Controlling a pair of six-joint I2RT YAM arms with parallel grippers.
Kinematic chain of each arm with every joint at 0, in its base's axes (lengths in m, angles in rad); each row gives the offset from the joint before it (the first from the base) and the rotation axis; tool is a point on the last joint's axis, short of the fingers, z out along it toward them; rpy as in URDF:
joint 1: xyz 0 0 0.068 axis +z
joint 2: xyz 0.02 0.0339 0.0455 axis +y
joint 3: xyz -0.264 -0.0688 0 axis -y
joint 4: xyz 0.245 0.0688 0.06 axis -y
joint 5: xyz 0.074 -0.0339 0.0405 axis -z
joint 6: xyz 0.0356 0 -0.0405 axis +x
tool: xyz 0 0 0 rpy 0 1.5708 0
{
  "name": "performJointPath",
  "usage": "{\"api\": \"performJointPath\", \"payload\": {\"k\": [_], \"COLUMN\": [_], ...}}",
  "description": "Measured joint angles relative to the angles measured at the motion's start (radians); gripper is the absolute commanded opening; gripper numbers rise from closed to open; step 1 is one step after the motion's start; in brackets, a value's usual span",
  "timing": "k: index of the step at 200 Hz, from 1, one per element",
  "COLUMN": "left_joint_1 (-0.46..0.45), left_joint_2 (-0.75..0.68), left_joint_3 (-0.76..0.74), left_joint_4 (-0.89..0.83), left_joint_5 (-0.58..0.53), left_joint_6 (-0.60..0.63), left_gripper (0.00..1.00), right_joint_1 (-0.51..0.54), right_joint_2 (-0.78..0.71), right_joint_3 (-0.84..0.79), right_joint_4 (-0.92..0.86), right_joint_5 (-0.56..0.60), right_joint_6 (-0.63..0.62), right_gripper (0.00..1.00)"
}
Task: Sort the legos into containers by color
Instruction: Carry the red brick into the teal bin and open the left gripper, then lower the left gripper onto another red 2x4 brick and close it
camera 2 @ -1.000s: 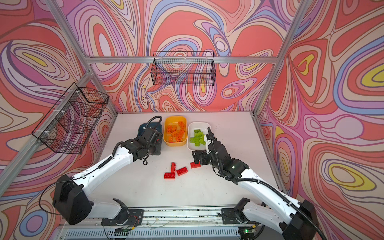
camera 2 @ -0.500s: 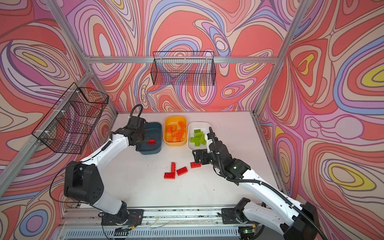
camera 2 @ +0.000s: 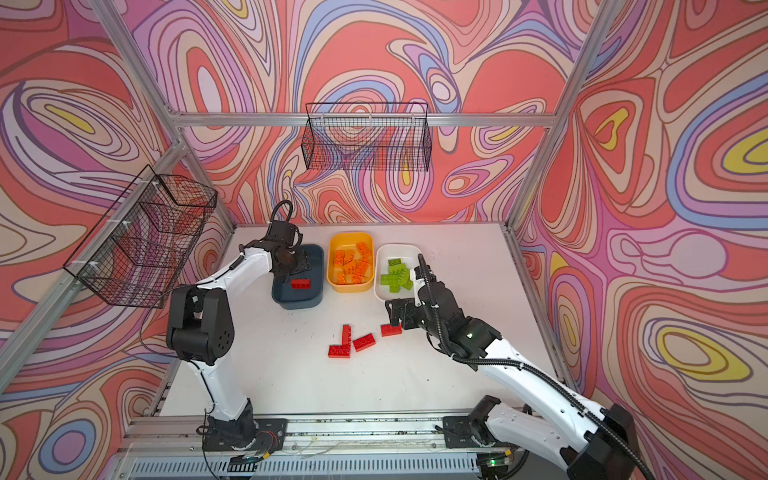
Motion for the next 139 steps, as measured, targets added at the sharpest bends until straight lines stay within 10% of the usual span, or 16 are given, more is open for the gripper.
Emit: {"api": "performJointPath", "payload": {"k": [76,139], "left_joint_1": [-0.260,-0.468], "left_joint_2": [-0.426,-0.483], "left_joint_3": [-0.365,-0.459], "left_joint_4": [0.015,0.012], "left_joint_5": [0.003,-0.049], "left_joint_6": [-0.097,-0.192], "left_gripper": [0.75,0.75], "right_joint_1": [0.000,0.000], "right_joint_2": [0.003,0.002], "right_joint_3": [-0.009,-0.018], "right_joint_4": [0.021,0.037], "right_joint_5": [-0.009,-0.046], "right_joint_6": [0.001,0.009], "right_gripper": [0.98,0.98]}}
